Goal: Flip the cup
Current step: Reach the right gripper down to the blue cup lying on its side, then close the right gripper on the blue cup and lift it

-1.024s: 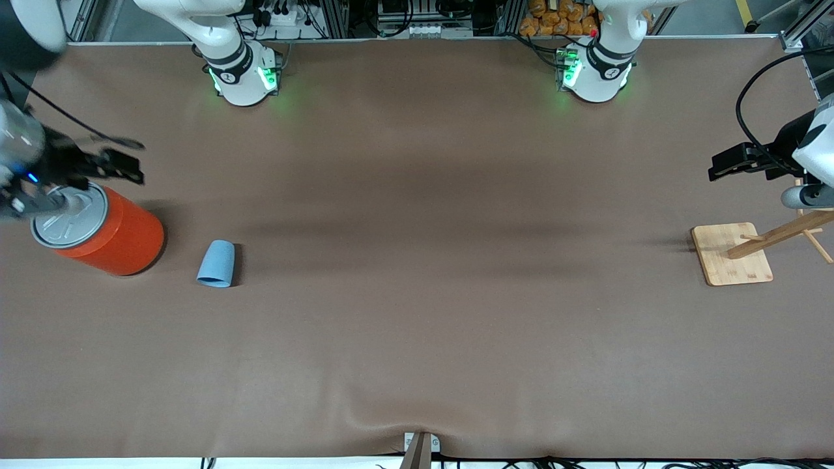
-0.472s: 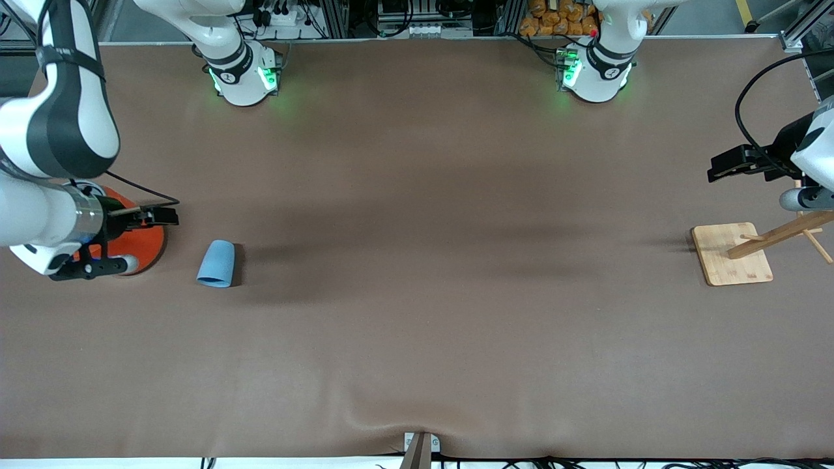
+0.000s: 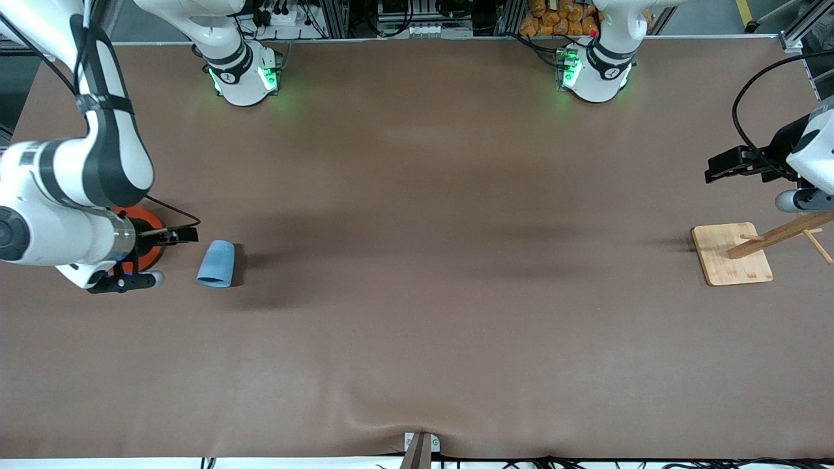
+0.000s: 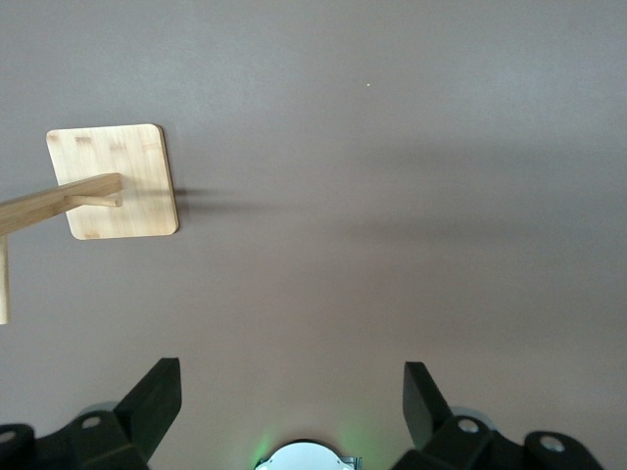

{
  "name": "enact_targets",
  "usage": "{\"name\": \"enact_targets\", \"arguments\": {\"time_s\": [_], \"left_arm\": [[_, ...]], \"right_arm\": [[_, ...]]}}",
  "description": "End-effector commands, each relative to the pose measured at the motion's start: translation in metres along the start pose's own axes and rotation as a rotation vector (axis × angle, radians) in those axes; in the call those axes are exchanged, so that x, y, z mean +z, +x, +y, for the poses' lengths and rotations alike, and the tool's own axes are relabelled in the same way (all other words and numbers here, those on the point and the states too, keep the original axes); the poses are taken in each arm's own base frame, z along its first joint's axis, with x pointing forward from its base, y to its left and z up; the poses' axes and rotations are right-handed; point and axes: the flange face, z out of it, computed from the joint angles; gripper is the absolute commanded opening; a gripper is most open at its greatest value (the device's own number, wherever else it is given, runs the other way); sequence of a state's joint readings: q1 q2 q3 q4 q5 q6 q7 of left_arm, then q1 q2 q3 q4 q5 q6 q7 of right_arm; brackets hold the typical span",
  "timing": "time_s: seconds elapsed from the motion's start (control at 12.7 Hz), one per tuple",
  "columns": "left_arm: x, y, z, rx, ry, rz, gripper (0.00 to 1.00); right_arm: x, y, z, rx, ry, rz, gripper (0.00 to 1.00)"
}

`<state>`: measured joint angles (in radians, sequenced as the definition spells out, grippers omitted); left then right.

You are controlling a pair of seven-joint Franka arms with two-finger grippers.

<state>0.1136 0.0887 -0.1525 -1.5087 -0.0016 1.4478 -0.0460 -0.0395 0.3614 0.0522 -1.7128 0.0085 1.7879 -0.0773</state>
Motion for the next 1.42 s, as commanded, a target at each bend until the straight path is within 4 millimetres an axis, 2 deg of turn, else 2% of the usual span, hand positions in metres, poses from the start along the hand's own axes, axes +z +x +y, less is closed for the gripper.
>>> {"name": "enact_targets", "arguments": {"time_s": [0.0, 0.08, 0.16, 0.39, 0.63, 0.71, 0.79, 0.94, 1.1, 1.18, 1.26, 1.34], "left_arm": [[0.002, 0.001, 0.01, 0.005, -0.005, 0.0, 1.0], [0.009, 0.005, 0.009, 0.006, -0.007, -0.013, 1.0], [0.013, 0.009, 0.007, 0.005, -0.008, -0.021, 1.0], [0.032, 0.024, 0.008, 0.007, -0.023, -0.028, 1.0], [0.064, 0.047, 0.007, 0.006, -0.04, -0.055, 1.0], [0.072, 0.055, 0.003, 0.007, -0.048, -0.052, 1.0], [0.091, 0.07, -0.003, -0.003, -0.088, -0.055, 1.0], [0.12, 0.088, -0.015, -0.022, -0.106, -0.067, 1.0], [0.154, 0.103, -0.047, -0.071, -0.117, -0.091, 1.0], [0.158, 0.105, -0.049, -0.068, -0.122, -0.091, 1.0], [0.158, 0.105, -0.041, -0.058, -0.121, -0.09, 1.0], [0.159, 0.106, -0.038, -0.052, -0.118, -0.089, 1.0]], "right_arm": [[0.044, -0.004, 0.004, 0.009, 0.013, 0.036, 1.0], [0.064, -0.005, 0.009, 0.018, 0.012, 0.062, 1.0], [0.074, -0.005, 0.008, 0.014, 0.009, 0.088, 1.0], [0.091, 0.003, 0.006, 0.002, 0.007, 0.105, 1.0], [0.111, 0.012, 0.007, 0.003, 0.008, 0.118, 1.0], [0.118, 0.014, 0.008, 0.003, 0.009, 0.116, 1.0], [0.124, 0.015, 0.009, 0.005, 0.01, 0.112, 1.0], [0.135, 0.019, 0.007, 0.001, 0.01, 0.113, 1.0], [0.14, 0.021, 0.011, 0.008, 0.011, 0.113, 1.0], [0.141, 0.021, 0.011, 0.008, 0.011, 0.119, 1.0], [0.143, 0.022, 0.012, 0.009, 0.011, 0.12, 1.0], [0.144, 0.023, 0.012, 0.008, 0.011, 0.126, 0.9]]}}
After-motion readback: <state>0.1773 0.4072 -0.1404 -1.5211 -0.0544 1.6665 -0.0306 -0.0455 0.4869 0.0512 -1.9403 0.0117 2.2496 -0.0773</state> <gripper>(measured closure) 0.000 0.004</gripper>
